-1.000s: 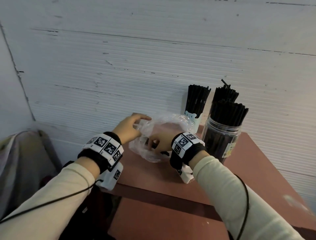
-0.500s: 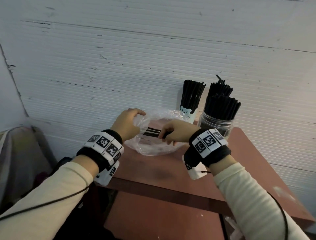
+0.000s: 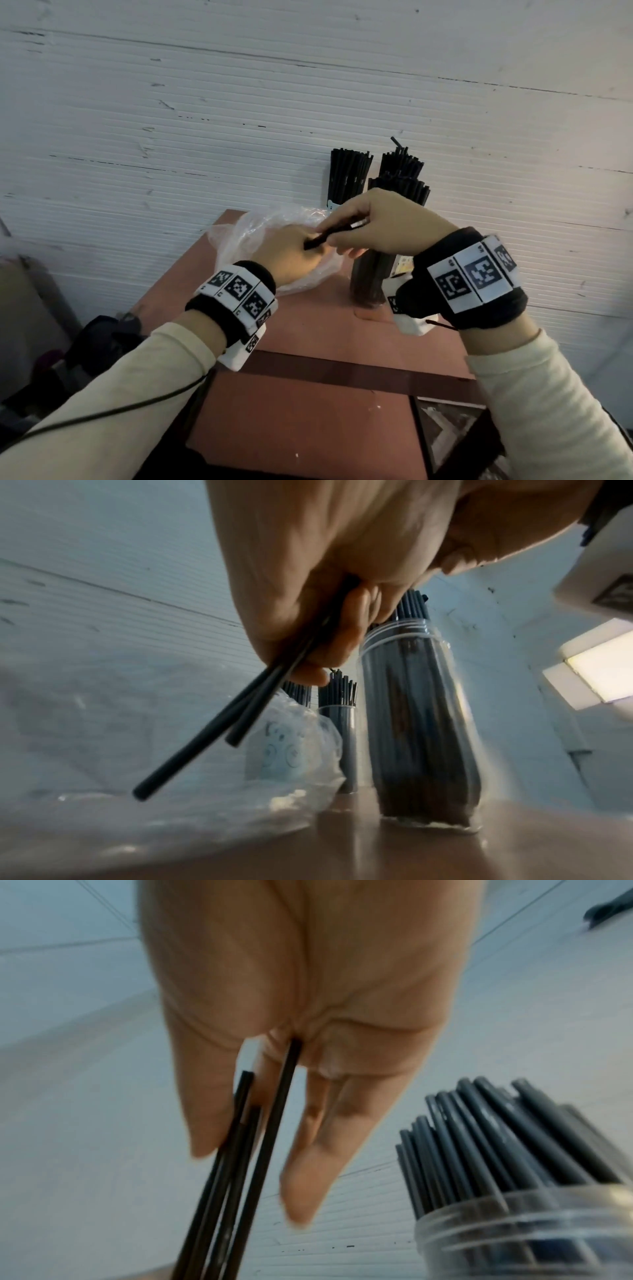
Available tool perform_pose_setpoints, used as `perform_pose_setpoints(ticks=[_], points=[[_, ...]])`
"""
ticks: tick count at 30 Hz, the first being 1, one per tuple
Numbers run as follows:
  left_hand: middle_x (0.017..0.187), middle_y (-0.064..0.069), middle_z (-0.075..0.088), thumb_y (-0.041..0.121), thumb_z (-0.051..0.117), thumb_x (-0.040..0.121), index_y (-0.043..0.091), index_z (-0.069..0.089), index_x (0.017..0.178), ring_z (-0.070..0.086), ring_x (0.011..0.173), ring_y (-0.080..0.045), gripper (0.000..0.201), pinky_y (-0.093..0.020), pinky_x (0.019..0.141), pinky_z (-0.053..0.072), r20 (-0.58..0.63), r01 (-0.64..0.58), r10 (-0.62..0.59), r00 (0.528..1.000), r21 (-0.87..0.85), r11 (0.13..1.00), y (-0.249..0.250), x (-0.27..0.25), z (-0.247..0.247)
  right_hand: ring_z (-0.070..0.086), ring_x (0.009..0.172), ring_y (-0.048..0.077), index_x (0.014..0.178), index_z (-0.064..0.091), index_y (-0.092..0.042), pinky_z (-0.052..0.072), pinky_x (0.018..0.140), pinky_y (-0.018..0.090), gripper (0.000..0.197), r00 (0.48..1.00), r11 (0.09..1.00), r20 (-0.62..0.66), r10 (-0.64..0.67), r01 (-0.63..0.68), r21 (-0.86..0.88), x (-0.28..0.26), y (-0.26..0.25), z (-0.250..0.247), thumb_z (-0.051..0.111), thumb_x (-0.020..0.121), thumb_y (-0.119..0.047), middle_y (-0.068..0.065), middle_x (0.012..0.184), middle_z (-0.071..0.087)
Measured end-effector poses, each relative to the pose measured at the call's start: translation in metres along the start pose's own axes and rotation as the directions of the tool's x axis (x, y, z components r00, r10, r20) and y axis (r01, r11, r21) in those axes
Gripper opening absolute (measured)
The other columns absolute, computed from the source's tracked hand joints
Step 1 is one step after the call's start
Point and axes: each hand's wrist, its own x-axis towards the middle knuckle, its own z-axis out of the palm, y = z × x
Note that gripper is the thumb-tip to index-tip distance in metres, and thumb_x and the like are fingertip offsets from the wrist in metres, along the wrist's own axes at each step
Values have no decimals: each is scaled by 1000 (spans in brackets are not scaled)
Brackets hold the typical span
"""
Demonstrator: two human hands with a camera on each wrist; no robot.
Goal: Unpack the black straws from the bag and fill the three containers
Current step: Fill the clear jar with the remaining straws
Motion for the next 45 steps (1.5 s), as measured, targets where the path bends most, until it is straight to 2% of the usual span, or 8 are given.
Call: perform_pose_setpoints(ticks=[6, 9, 16, 20, 26, 33, 39, 45], points=[[53, 1, 47, 49, 41, 99, 13, 43, 56, 47, 54, -13, 56, -12, 62, 43, 50, 93, -83, 995, -259, 961, 30, -6, 14, 64, 86, -1, 101, 71, -20, 45, 73, 7, 16, 849, 961, -459, -263, 270, -50, -4, -4, 2, 69, 86, -15, -5, 101, 67], [45, 8, 43, 55, 43, 95, 23, 40, 47, 48, 50, -11, 58, -41, 98, 48, 199, 178, -102, 975, -415, 892, 30, -4, 23, 62, 87, -3, 101, 71, -14, 44, 79, 6, 14, 827, 947, -463, -319, 300, -116, 4, -1, 13, 63, 90, -12, -3, 106, 62], [48, 4, 33, 45, 47, 98, 22, 36, 48, 40, 48, -12, 55, -47, 97, 48, 233, 209, -86, 969, -583, 785, 42, -6, 17, 58, 89, 6, 108, 66, -6, 44, 82, 9, 19, 678, 903, -603, -420, 379, -204, 16, 1, 19, 59, 90, -4, 3, 112, 56], [60, -6, 53, 17, 53, 97, 11, 49, 56, 60, 71, -22, 41, -48, 101, 48, 288, 268, -99, 952, -634, 725, 36, -5, 16, 55, 93, 3, 109, 67, -7, 38, 81, 1, 20, 828, 937, -440, -347, 284, -205, 19, 10, 28, 52, 96, -11, 0, 105, 63], [86, -5, 71, 46, 54, 94, 5, 62, 78, 65, 100, -18, 44, -46, 116, 27, 481, 403, -196, 855, -377, 834, 23, -14, 21, 54, 94, 5, 112, 62, -9, 40, 81, 9, 20, 862, 944, -388, -326, 273, -186, 15, 16, 39, 53, 95, -9, -3, 104, 60], [49, 0, 38, 27, 48, 100, 11, 47, 61, 41, 48, -17, 42, -52, 85, 54, 265, 192, -46, 963, -558, 807, 47, -18, 2, 52, 103, 2, 142, 36, -20, 48, 86, 13, 72, 842, 977, -512, -168, 213, 30, -2, 4, 26, 74, 83, -34, -2, 133, 40], [50, -4, 39, 15, 59, 82, 9, 53, 75, 38, 49, -21, 11, -44, 61, 38, 338, 133, 91, 937, -585, 800, 50, -17, -3, 47, 72, 0, 92, 69, -21, 38, 65, 12, 14, 961, 983, -206, -184, 182, -33, -17, 12, 17, 73, 85, -32, -3, 89, 53], [72, 7, 61, 38, 65, 89, 34, 61, 84, 56, 62, 6, 8, -7, 60, 38, 180, -78, 127, 975, -256, 963, 66, -15, 2, 49, 43, 3, 77, 64, -8, 39, 48, 16, 27, 953, 988, -291, -79, 115, 107, -25, 16, -13, 66, 90, -31, -8, 48, 54]])
